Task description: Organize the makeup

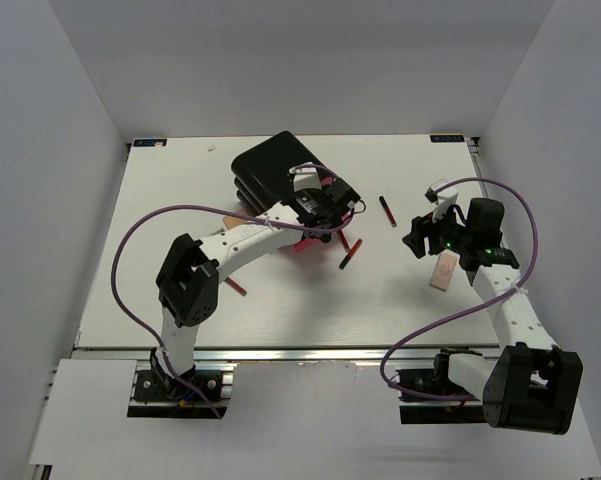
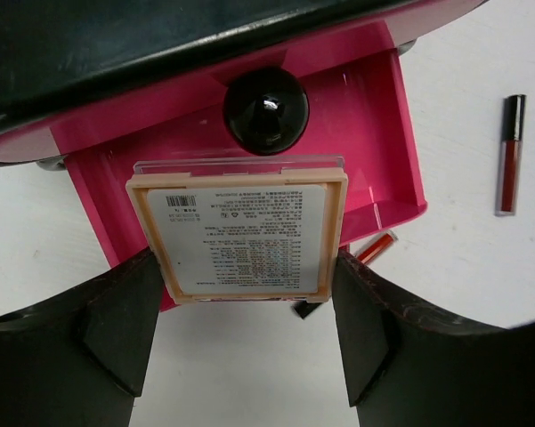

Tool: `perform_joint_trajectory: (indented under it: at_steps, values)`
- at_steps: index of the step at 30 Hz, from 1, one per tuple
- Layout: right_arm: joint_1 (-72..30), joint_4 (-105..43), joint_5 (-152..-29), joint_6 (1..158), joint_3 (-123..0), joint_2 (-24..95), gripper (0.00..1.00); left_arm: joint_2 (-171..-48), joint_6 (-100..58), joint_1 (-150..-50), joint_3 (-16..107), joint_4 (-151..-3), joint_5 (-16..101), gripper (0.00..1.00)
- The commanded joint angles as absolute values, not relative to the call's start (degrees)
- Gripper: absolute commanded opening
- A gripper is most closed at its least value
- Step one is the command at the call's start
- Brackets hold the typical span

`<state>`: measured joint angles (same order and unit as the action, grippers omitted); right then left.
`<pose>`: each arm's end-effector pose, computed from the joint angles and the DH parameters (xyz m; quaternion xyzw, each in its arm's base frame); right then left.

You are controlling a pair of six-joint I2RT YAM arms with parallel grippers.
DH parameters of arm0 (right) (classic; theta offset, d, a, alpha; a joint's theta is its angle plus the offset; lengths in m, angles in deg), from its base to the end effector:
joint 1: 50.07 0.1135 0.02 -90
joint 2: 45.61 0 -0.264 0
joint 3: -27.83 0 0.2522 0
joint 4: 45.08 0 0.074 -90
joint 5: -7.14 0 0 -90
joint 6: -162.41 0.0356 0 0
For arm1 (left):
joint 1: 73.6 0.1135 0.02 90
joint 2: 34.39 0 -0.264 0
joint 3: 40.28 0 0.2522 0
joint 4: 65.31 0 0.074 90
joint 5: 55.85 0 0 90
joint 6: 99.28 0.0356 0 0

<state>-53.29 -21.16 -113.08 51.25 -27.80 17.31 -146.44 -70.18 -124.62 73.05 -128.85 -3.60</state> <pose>0.2402 0.0044 0.2623 -0.2575 0.8109 0.1219 0.5111 0.2804 -0.3118 0.2734 -0.1564 0.9085 -0.0122 0.3872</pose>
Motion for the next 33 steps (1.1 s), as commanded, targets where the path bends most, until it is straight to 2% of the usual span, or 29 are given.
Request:
perform_joint_trajectory:
  at_steps: [1,4,9,12,13,17,19,20,22,24,33]
  values:
    - [-53.7,-22.6,-114.2,52.0,-27.4,15.7,0.7,-146.0,-70.0,-125.9,75.1,-129.5,-11.3,0.05]
    - [-53.7,-22.4,-114.3,51.8,-27.2,15.3,0.7,-147.4,-70.4,-126.1,74.6,-129.3,-12.8,0.16]
    - [-53.8,-22.1,-114.9,51.8,-26.9,14.9,0.7,-147.9,-70.4,-126.1,73.9,-128.4,-14.2,0.24]
    - [-53.8,-22.0,-115.3,52.0,-26.8,14.7,0.7,-148.1,-70.5,-126.2,73.6,-128.4,-14.0,0.38]
    - [-53.8,-21.9,-115.3,52.0,-26.8,14.7,0.7,-148.1,-70.6,-126.2,73.4,-128.5,-13.9,0.46]
    - [-53.8,-21.3,-115.2,51.1,-26.7,14.5,0.7,-147.5,-70.5,-126.2,73.5,-129.0,-12.3,0.64]
    - [-53.8,-21.1,-115.1,50.5,-26.8,14.4,0.71,-146.8,-70.2,-126.2,73.4,-128.7,-11.7,0.66]
    - [-53.8,-20.9,-115.1,50.5,-26.7,14.3,0.71,-146.1,-69.9,-126.2,73.3,-128.6,-11.5,0.76]
    - [-53.8,-20.9,-115.1,50.5,-26.6,14.3,0.71,-145.5,-69.9,-126.1,72.8,-128.3,-11.4,0.77]
    - [-53.8,-20.8,-115.2,50.6,-26.6,14.3,0.71,-145.0,-70.1,-126.2,72.6,-128.4,-11.6,0.98]
    - [-53.8,-20.4,-114.4,49.7,-26.6,14.5,0.71,-144.8,-69.3,-126.1,74.6,-129.2,-11.7,0.98]
